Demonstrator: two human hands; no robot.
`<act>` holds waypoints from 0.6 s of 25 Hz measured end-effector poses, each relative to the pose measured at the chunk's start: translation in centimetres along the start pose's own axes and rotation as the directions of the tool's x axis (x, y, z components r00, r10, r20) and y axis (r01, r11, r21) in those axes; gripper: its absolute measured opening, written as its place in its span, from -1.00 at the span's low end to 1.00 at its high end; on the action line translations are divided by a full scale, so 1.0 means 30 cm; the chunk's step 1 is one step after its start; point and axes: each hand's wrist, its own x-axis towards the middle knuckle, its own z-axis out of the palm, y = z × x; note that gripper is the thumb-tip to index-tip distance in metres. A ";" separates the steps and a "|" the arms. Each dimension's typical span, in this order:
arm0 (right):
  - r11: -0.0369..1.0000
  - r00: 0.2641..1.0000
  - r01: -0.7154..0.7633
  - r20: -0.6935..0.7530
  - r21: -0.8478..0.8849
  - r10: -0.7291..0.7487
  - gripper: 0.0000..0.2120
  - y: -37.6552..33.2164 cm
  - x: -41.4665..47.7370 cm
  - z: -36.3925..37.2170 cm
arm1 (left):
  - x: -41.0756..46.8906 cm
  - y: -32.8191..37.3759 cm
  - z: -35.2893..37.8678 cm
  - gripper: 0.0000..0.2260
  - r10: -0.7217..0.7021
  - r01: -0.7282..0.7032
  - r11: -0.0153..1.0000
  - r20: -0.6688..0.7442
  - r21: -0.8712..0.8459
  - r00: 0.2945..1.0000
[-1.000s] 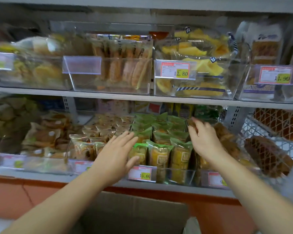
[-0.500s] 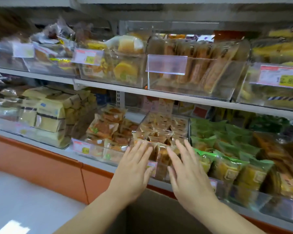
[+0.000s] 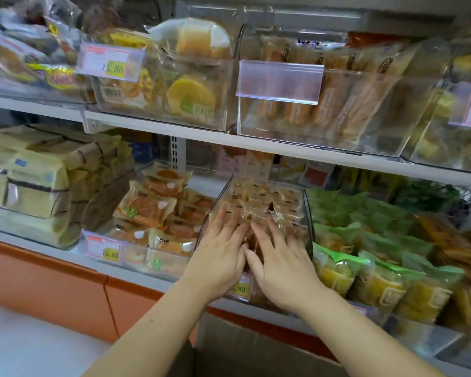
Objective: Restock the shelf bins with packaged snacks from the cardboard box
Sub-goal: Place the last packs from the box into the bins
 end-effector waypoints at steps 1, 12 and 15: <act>1.000 1.000 0.002 0.008 0.018 -0.002 -0.37 -0.002 0.001 -0.002 | 0.003 0.000 -0.003 -0.60 -0.016 0.016 0.999 0.003 -0.049 1.000; 0.993 0.978 -0.112 0.172 -0.035 0.116 -0.43 0.015 0.113 -0.060 | 0.066 -0.075 -0.017 -0.32 -0.214 0.216 0.976 0.124 -0.002 0.969; 0.987 0.972 -0.158 0.177 0.006 0.154 -0.45 0.027 0.152 -0.045 | 0.096 -0.082 0.005 -0.37 -0.205 0.201 0.979 0.122 0.047 0.971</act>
